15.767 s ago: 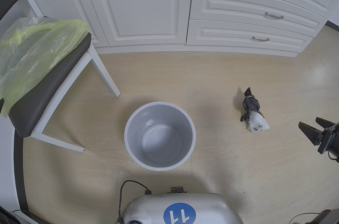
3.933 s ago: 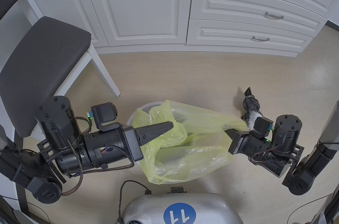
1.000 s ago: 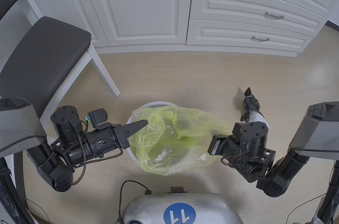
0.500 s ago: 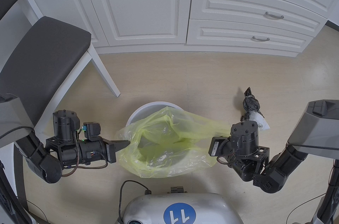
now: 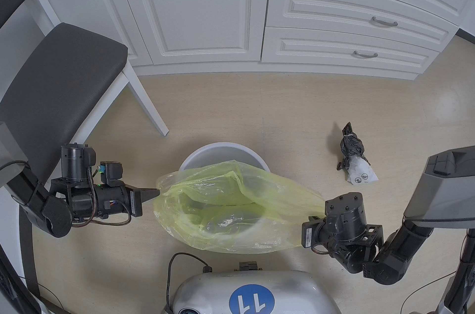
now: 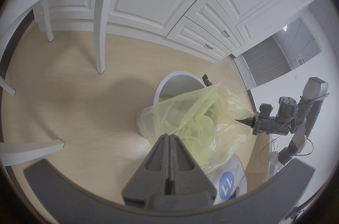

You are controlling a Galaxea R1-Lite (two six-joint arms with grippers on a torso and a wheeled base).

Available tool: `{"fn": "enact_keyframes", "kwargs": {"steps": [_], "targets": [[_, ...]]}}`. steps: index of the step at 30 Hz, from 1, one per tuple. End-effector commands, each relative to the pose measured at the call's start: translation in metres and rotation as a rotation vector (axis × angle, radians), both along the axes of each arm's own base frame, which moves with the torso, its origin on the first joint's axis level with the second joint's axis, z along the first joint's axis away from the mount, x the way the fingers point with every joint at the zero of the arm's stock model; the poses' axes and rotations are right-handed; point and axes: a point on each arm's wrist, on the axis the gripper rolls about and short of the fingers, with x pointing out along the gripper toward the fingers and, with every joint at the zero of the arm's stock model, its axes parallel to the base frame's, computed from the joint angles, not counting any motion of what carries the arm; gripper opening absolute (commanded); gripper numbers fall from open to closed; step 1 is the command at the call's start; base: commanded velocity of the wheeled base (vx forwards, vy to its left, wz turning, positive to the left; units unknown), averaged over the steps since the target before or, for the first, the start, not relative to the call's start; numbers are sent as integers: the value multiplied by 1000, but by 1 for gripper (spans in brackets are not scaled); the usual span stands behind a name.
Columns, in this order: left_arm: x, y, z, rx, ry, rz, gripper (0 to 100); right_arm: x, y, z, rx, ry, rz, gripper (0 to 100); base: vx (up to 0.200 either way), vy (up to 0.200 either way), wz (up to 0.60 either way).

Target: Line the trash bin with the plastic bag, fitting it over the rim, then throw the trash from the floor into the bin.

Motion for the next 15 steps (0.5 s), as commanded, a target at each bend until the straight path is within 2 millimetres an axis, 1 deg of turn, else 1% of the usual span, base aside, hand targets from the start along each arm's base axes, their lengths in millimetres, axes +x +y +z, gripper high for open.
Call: {"fn": "enact_keyframes", "kwargs": {"steps": [1,4,7,12,15], "targets": [[0,5,-3,18,21,7,0,-10,-7,-5,-63,28,24,0,0,0,0],[-5,10,-2,57,36,-1,0,-16,-12,-8,-105,45,42,0,0,0,0],[-10,11,-1,87,55,-20,0,-22,-16,-10,-133,62,65,0,0,0,0],[-14,12,0,125,52,-47,0,-29,-21,-9,-147,83,108,0,0,0,0],[-18,15,4,138,54,-47,0,-35,-27,-7,-173,94,138,0,0,0,0]]}}
